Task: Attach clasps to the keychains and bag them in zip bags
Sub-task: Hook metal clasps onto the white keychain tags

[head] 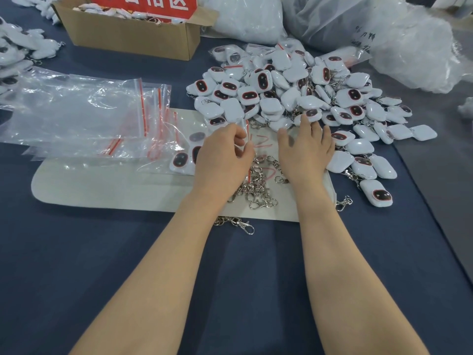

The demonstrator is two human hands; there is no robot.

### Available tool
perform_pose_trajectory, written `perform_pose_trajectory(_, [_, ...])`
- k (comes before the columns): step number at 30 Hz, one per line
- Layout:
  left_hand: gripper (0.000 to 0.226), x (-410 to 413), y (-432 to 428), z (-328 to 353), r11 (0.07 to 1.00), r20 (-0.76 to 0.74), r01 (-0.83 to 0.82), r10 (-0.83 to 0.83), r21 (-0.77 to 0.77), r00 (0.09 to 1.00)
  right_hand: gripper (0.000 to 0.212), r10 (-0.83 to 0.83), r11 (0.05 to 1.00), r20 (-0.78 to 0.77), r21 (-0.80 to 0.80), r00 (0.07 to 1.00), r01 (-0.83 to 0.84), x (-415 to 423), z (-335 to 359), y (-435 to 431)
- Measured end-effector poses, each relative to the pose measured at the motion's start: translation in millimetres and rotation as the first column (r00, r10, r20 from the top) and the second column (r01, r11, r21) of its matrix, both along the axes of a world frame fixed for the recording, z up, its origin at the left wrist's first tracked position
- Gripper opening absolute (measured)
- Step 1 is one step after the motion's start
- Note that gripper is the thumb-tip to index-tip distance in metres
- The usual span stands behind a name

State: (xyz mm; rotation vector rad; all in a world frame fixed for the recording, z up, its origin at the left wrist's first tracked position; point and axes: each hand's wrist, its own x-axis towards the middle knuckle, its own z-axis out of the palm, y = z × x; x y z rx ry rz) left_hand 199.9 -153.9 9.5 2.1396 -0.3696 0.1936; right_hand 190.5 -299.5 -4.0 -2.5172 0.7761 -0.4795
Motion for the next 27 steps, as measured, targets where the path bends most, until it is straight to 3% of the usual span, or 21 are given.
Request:
perform_pose_trajectory(4, [0.016, -6, -3, 1, 0.994, 0.076, 0.014, -0.022, 0.111, 0.997, 0.048, -0.042, 0.991, 0.255, 0.131, 0.966, 0.009, -3, 5, -1])
perform_pose_trajectory(6, [0.020, -12, -8, 1, 0.978, 0.137, 0.022, -0.051, 0.205, 0.989, 0.038, -0.090, 0.957, 0.465, 0.286, 0.881, -0.053, -7, 9, 1])
perform_pose_trajectory(8, [0.023, -19, -14, -1, 0.962, 0.178, 0.048, -0.098, 0.269, 0.979, 0.030, -0.162, 0.908, 0.566, 0.406, 0.808, -0.102, -10, 14, 4])
perform_pose_trajectory(13, [0.022, -23, -20, -1, 0.950, 0.224, 0.094, -0.165, 0.299, 0.960, 0.019, -0.296, 0.696, 0.599, 0.669, 0.744, -0.261, -4, 18, 10])
perform_pose_trajectory(17, [0.029, -18, -16, -2, 0.931, 0.218, -0.058, -0.024, 0.361, 0.976, 0.031, -0.269, 0.542, 0.518, 0.779, 0.812, -0.317, 1, 13, 16])
perform_pose_trajectory(21, [0.041, -20, -15, -3, 0.882, 0.110, -0.055, 0.004, 0.469, 0.994, 0.024, -0.197, 0.594, 0.499, 0.746, 0.844, -0.302, 4, 9, 18])
perform_pose_trajectory(27, [0.042, -17, -8, 8, 0.895, 0.139, -0.128, 0.075, 0.426, 0.987, 0.020, -0.124, 0.682, 0.508, 0.668, 0.853, -0.298, 7, 5, 18])
